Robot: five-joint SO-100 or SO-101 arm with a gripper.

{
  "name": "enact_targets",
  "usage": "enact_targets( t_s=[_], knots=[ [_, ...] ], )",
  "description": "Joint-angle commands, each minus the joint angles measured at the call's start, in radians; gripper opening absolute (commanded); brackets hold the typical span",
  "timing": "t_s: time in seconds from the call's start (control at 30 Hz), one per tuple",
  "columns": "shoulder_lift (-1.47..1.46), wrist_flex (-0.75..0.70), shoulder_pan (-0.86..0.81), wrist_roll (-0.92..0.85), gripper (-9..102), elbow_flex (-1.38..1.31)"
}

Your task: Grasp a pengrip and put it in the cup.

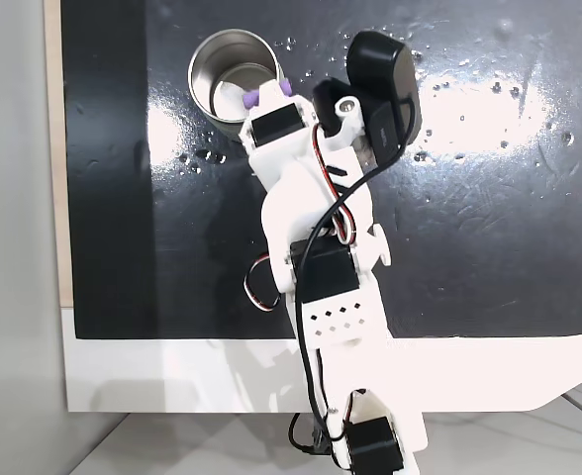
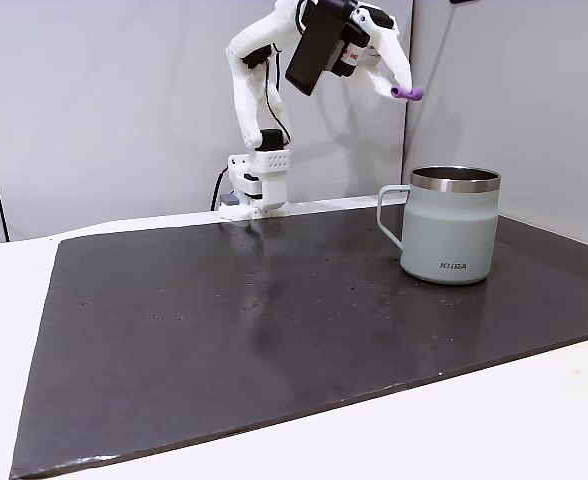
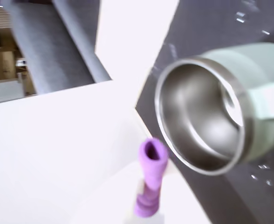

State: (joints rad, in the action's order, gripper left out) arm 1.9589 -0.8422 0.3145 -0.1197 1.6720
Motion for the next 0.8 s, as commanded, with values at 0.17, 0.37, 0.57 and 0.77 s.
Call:
enact_targets(
  t_s=[0.17, 0.37, 0.57, 0.77],
  knots=[
    [-0.138, 0.192, 0.046, 0.026, 0, -0.046],
    [-0.218, 0.227, 0.074, 0.026, 0, -0.043],
    [-0.250, 0.227, 0.081, 0.028, 0, -0.038],
    [-0.249, 0.187, 0.087, 0.020, 13, -0.049]
  ],
)
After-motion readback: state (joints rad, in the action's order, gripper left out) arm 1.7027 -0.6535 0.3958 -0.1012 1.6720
